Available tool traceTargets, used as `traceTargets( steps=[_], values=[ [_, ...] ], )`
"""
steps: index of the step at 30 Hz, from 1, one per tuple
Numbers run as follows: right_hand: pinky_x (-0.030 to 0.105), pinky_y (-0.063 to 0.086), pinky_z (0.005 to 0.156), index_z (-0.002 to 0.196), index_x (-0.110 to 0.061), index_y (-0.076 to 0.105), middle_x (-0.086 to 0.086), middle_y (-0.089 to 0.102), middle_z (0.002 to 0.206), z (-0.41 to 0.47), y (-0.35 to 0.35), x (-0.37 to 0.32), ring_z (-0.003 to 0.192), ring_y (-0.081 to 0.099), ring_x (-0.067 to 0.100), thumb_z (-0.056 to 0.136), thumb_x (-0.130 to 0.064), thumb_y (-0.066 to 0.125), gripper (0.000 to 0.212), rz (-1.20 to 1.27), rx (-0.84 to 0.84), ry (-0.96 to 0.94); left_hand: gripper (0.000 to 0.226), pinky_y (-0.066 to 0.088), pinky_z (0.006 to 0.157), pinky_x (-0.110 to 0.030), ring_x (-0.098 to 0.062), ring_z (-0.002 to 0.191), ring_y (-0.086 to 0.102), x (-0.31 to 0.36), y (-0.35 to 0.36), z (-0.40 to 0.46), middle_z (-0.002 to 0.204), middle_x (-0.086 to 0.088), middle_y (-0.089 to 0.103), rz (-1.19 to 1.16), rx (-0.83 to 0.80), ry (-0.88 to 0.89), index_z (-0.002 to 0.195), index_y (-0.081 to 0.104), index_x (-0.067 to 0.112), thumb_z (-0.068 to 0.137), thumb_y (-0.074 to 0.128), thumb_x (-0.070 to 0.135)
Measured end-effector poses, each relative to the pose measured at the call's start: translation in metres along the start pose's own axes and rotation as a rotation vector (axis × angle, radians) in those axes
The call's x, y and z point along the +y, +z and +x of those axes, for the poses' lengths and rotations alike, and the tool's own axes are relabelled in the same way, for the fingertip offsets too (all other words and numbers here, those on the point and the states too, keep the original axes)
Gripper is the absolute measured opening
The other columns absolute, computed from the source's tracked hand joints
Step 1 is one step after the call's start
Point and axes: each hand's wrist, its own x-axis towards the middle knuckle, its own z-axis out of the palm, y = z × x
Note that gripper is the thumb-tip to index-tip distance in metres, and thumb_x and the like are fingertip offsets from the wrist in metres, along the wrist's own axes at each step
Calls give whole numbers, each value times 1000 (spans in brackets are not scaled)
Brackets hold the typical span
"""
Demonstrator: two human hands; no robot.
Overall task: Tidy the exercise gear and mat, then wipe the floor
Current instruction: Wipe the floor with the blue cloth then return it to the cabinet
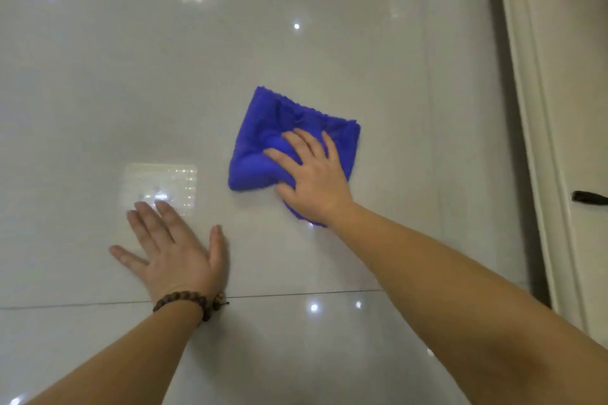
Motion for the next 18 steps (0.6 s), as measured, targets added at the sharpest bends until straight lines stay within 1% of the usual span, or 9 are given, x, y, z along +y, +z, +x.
traceTargets(
  steps=[2, 5, 7, 8, 10, 12, 14, 16, 18],
  values=[
    [56, 23, 111, 130, -30, 56, 10, 49, 140, -27, -3, 64, 131, 42, 31, 77, -45, 43, 57, -45, 85, 257, 87, -4, 112, -65, -26, 146, -16, 1, 0, -2, 160, -17, -8, 16, -5, -2, 151, -7, 3, 90, 19, 60],
    [56, 15, 113, 139, -29, 44, 9, 36, 149, -63, -17, 122, 138, 29, 30, 85, -42, 40, 56, 3, 143, 894, 87, -4, 113, -65, -26, 147, -16, 3, -3, -3, 159, -17, -10, 33, 2, 6, 151, -8, 4, 90, 18, 60],
    [58, 10, 113, 142, -31, 39, 9, 29, 153, -58, -16, 92, 141, 21, 29, 90, -40, 42, 53, 67, 159, 1172, 86, -4, 113, -64, -27, 147, -15, 4, -3, -3, 160, -17, -9, 37, 22, 3, 151, -7, 4, 89, 18, 59],
    [59, 10, 112, 141, -32, 40, 9, 30, 152, -52, -13, 57, 141, 21, 29, 89, -41, 42, 53, 85, 175, 1206, 86, -4, 113, -64, -27, 147, -14, 4, -2, -3, 160, -18, -9, 34, 34, 0, 151, -6, 3, 89, 18, 59],
    [61, 13, 111, 136, -32, 48, 11, 40, 147, -51, 4, -31, 139, 29, 31, 83, -46, 40, 55, 70, 200, 944, 86, -5, 113, -65, -28, 147, -12, 4, 0, -3, 159, -19, -6, 20, 33, 4, 151, -3, 3, 89, 19, 57],
    [59, 13, 111, 134, -35, 51, 7, 46, 143, -67, 12, -117, 137, 33, 30, 81, -52, 39, 57, 67, 32, 429, 85, -2, 112, -67, -30, 147, -8, 2, 2, 0, 159, -20, -2, 7, 43, 3, 151, 1, 1, 86, 19, 53],
    [56, 12, 112, 135, -36, 50, 4, 48, 142, -87, 12, -125, 136, 34, 26, 82, -53, 38, 57, 94, -55, 156, 86, -2, 111, -67, -30, 148, -8, -1, 2, 1, 159, -21, -1, 1, 36, 4, 151, 3, 1, 81, 19, 49],
    [56, 16, 113, 134, -33, 51, 6, 49, 141, -112, 10, -69, 134, 37, 27, 80, -49, 41, 57, 65, 9, 196, 82, -2, 112, -67, -29, 147, -10, -1, 3, -1, 159, -20, -4, 6, 40, 21, 151, 0, 2, 86, 19, 49],
    [56, 20, 112, 133, -31, 53, 8, 50, 139, -151, 8, 6, 131, 40, 28, 80, -43, 47, 55, 8, 112, 417, 80, -3, 112, -67, -29, 147, -11, 1, 2, -4, 159, -20, -5, 4, 51, 22, 151, -1, 2, 91, 20, 50]
  ],
)
